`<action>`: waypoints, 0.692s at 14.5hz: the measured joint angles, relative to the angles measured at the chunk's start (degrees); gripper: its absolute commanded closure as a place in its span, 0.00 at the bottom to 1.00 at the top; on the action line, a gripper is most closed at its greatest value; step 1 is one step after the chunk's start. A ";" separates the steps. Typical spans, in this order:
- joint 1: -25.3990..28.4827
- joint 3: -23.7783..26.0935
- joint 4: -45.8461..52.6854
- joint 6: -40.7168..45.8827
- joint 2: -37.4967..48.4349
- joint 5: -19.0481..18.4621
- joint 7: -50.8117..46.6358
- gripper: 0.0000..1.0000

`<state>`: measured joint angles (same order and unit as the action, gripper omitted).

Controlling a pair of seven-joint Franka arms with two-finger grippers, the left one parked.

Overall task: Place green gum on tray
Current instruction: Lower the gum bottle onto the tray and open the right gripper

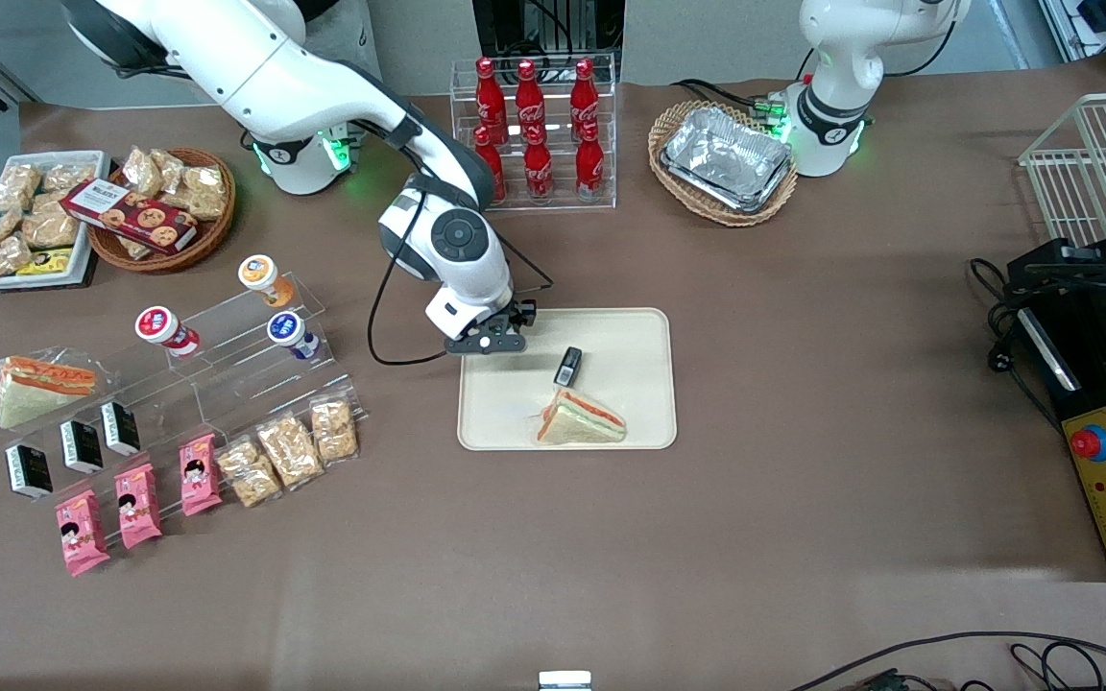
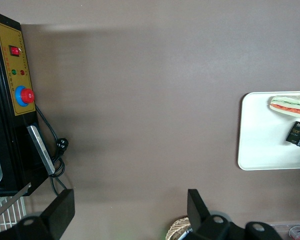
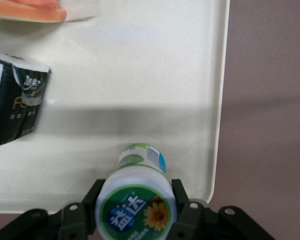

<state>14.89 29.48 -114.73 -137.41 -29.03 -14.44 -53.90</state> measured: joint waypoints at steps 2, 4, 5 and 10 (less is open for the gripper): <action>0.00 0.00 0.11 -0.17 -0.47 -0.02 0.00 0.76; 0.00 0.00 0.16 -0.18 -0.56 -0.02 -0.06 0.74; 0.00 0.00 0.21 -0.18 -0.57 -0.02 -0.09 0.73; 0.00 -0.04 0.57 -0.18 -0.70 -0.02 -1.39 0.02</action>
<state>14.89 29.44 -114.16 -137.59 -29.73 -14.47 -55.29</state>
